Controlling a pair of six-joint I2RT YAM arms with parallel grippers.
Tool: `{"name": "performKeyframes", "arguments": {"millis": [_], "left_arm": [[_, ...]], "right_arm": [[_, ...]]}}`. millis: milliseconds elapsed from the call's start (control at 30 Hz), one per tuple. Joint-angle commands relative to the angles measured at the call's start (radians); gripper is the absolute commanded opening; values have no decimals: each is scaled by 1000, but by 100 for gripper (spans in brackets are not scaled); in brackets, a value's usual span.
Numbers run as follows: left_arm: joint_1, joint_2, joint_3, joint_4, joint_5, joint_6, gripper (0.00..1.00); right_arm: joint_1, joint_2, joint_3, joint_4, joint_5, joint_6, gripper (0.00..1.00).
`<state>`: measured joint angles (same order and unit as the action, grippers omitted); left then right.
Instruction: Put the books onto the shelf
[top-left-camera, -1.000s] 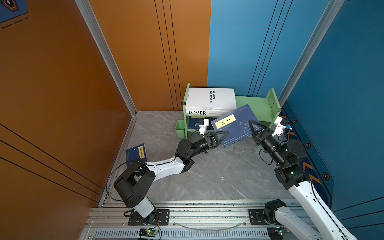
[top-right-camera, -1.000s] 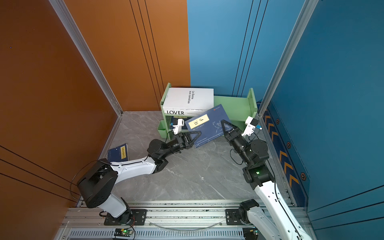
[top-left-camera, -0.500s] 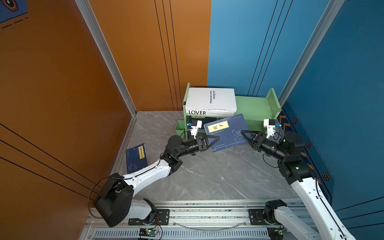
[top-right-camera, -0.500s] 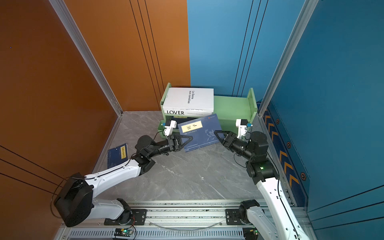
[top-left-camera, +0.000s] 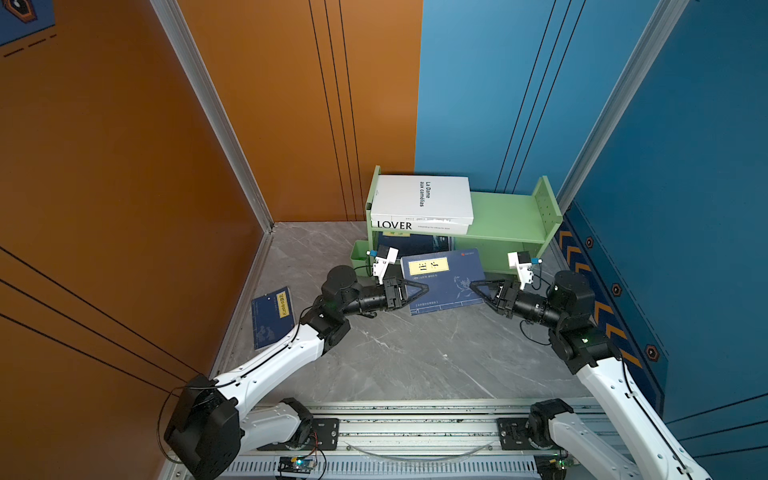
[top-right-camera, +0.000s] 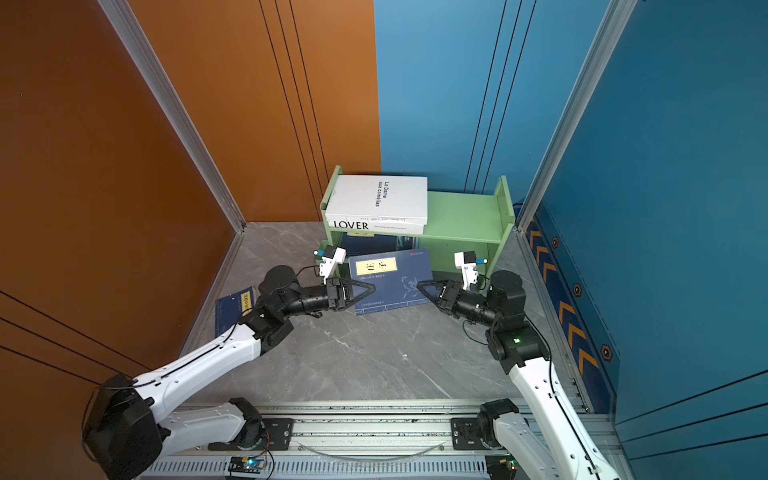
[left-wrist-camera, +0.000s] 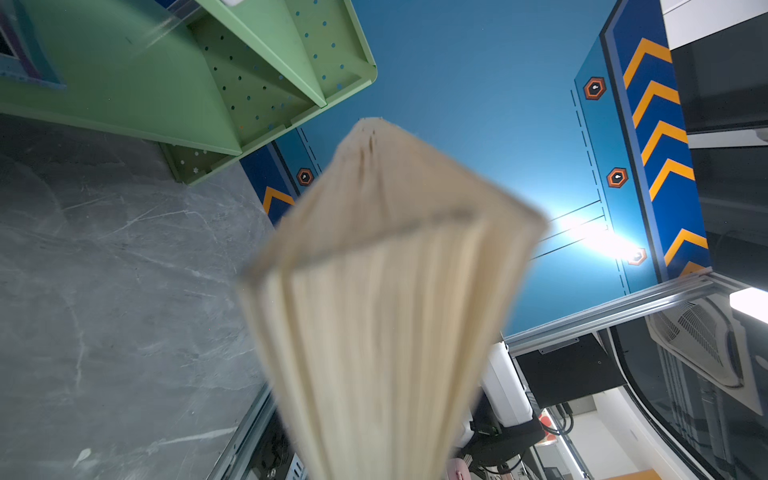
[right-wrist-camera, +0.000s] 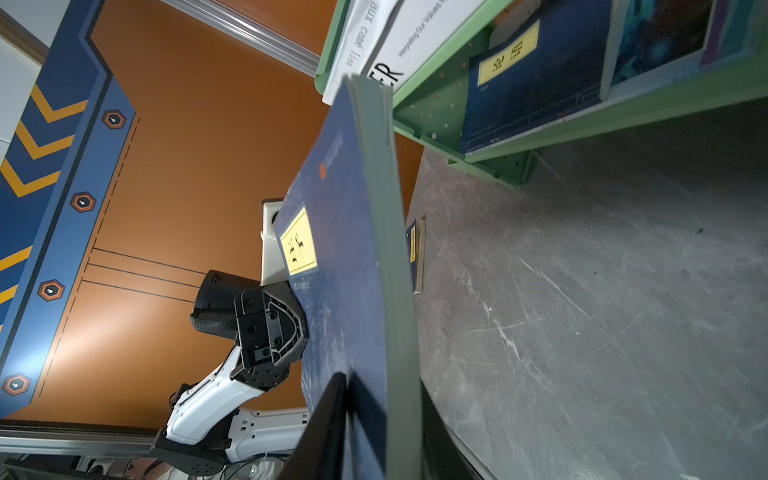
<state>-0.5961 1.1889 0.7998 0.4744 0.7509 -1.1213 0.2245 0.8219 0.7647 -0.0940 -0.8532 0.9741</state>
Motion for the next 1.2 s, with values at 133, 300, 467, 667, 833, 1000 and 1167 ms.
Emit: {"name": "performKeyframes", "arguments": {"millis": [133, 300, 467, 667, 833, 1000, 1167], "left_arm": [[29, -21, 51, -51, 14, 72, 0], [89, -66, 55, -277, -96, 164, 37], [150, -186, 85, -610, -358, 344, 57], [233, -319, 55, -740, -505, 420, 78], [327, -357, -13, -723, -457, 390, 79], [360, -370, -77, -682, -436, 355, 79], [367, -368, -97, -671, -421, 350, 79]], "right_arm": [[62, -16, -17, 41, -30, -8, 7], [69, -5, -78, 31, 48, 18, 2], [88, 0, -237, 234, 193, 148, 1], [118, 34, -299, 455, 383, 165, 0], [111, 143, -267, 548, 359, 177, 0], [112, 268, -259, 682, 342, 232, 0], [96, 384, -229, 815, 339, 257, 0]]}}
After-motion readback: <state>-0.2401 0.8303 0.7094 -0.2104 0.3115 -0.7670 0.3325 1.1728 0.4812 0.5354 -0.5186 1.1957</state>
